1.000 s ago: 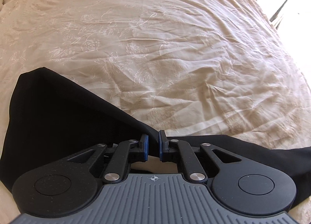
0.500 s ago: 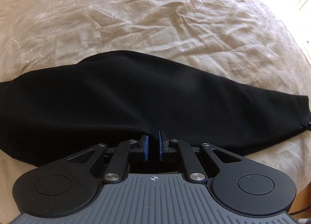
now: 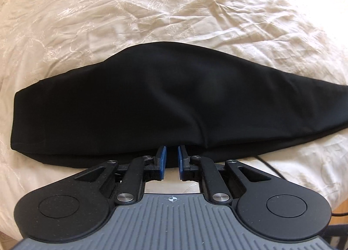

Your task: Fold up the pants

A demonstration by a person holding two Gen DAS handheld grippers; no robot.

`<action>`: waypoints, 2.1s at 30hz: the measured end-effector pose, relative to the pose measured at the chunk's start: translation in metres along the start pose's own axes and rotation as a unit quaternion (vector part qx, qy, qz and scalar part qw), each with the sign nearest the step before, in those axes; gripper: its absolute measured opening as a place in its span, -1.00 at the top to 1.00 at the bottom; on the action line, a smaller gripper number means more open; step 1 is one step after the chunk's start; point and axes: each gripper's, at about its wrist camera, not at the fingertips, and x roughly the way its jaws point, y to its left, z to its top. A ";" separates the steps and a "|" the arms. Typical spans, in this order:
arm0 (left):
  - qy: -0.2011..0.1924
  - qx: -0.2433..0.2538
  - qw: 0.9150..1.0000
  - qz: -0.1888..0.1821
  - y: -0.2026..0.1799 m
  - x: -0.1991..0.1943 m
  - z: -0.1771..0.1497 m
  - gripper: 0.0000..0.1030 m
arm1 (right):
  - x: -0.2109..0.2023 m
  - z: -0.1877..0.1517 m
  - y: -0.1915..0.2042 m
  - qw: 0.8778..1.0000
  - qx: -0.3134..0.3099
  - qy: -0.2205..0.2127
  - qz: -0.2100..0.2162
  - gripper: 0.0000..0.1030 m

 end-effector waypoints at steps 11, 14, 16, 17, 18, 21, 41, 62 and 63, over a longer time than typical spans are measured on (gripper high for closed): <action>-0.012 0.008 0.999 0.042 0.090 0.005 -0.019 0.78 | -0.066 -0.055 0.119 0.971 -0.094 0.026 0.218 0.25; -0.019 0.016 0.999 0.049 0.116 0.005 -0.025 0.77 | -0.073 -0.087 0.162 0.958 -0.086 0.084 0.261 0.22; -0.025 0.019 0.998 0.053 0.135 0.004 -0.031 0.77 | -0.075 -0.110 0.189 0.949 -0.082 0.114 0.281 0.20; -0.026 0.019 0.998 0.053 0.143 0.004 -0.033 0.74 | -0.076 -0.122 0.203 0.945 -0.085 0.129 0.289 0.20; -0.027 0.020 0.998 0.051 0.151 0.004 -0.036 0.59 | -0.077 -0.134 0.216 0.941 -0.089 0.144 0.293 0.20; -0.037 0.036 0.998 0.047 0.171 0.006 -0.044 0.47 | -0.078 -0.166 0.250 0.934 -0.094 0.174 0.296 0.19; -0.107 0.233 0.966 0.026 0.191 0.019 -0.060 0.22 | -0.078 -0.196 0.304 0.944 0.050 0.204 0.252 0.91; -0.171 0.381 0.907 0.054 0.159 0.037 -0.086 0.04 | -0.100 -0.185 0.304 0.951 0.061 0.187 0.241 0.91; -0.170 0.381 0.907 0.061 0.155 0.039 -0.082 0.04 | -0.096 -0.184 0.305 0.951 0.062 0.187 0.240 0.91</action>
